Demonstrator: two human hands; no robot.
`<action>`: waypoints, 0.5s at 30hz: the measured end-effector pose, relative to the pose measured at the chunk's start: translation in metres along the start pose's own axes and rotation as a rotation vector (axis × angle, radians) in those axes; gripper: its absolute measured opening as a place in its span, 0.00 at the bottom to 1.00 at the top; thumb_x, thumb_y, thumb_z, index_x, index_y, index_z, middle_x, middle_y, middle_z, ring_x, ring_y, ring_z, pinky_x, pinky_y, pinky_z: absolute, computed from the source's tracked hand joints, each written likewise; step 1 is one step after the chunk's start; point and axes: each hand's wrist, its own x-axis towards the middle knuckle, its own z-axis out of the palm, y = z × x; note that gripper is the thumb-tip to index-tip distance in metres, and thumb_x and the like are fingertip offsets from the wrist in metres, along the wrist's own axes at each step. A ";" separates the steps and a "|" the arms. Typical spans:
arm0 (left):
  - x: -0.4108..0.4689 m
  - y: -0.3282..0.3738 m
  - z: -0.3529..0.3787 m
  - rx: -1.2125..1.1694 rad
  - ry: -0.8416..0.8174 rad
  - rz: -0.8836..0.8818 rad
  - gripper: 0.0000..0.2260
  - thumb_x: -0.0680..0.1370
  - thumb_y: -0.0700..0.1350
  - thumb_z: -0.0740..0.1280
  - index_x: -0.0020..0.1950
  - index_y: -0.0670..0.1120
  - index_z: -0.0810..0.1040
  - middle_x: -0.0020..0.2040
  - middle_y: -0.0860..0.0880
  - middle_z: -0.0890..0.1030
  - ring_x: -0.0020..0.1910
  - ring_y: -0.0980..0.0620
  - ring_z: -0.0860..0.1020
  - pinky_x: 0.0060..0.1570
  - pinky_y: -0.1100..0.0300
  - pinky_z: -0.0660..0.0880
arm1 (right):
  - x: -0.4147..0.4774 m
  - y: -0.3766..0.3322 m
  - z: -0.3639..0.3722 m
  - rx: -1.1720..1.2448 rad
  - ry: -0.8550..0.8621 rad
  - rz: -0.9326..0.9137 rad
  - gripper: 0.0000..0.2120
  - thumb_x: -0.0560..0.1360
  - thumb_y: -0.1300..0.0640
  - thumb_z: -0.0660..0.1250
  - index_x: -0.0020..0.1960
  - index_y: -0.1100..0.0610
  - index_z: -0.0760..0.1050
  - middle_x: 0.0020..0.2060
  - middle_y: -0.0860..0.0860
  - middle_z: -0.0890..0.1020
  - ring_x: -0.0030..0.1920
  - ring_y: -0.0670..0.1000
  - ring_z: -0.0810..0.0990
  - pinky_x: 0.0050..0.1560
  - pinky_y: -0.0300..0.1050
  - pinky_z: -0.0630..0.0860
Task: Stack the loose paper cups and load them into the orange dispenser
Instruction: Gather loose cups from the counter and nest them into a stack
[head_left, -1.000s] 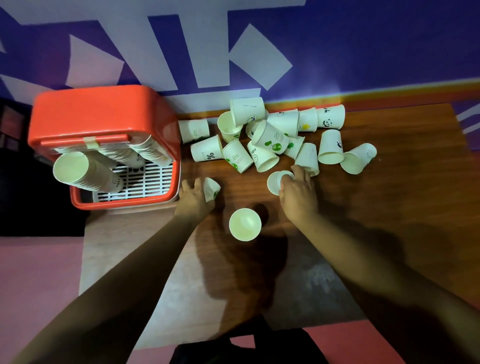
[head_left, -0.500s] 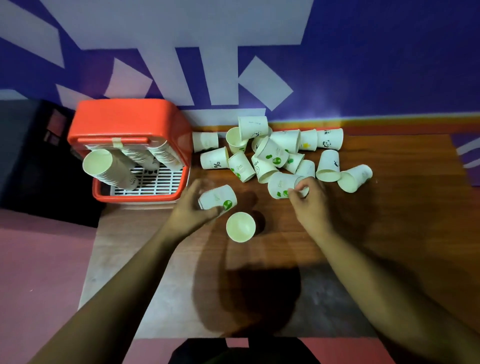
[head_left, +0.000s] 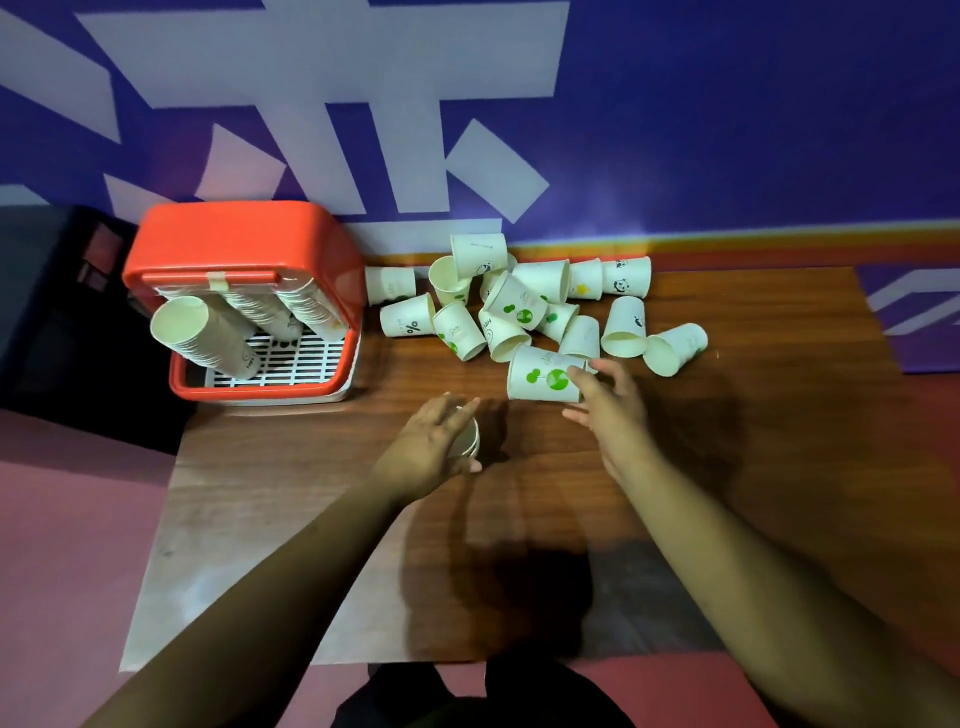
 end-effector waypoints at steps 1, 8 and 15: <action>-0.001 0.001 0.007 -0.041 -0.038 -0.010 0.40 0.75 0.56 0.72 0.80 0.46 0.59 0.78 0.42 0.61 0.79 0.41 0.57 0.73 0.38 0.63 | 0.000 0.000 -0.003 0.017 -0.011 0.025 0.14 0.75 0.54 0.70 0.59 0.52 0.74 0.56 0.54 0.79 0.51 0.52 0.83 0.46 0.46 0.82; -0.006 0.025 0.001 -0.382 0.133 -0.185 0.46 0.70 0.69 0.70 0.81 0.56 0.53 0.81 0.55 0.53 0.80 0.55 0.49 0.77 0.53 0.53 | -0.005 0.003 -0.012 0.101 -0.232 0.274 0.19 0.77 0.52 0.68 0.65 0.58 0.73 0.55 0.58 0.83 0.49 0.60 0.84 0.52 0.53 0.81; -0.021 0.041 -0.040 -0.737 0.233 -0.103 0.32 0.72 0.54 0.77 0.73 0.59 0.69 0.67 0.54 0.77 0.63 0.52 0.78 0.60 0.55 0.78 | -0.022 0.007 0.016 0.207 -0.506 0.457 0.20 0.77 0.50 0.67 0.65 0.60 0.73 0.58 0.63 0.80 0.53 0.62 0.83 0.52 0.53 0.80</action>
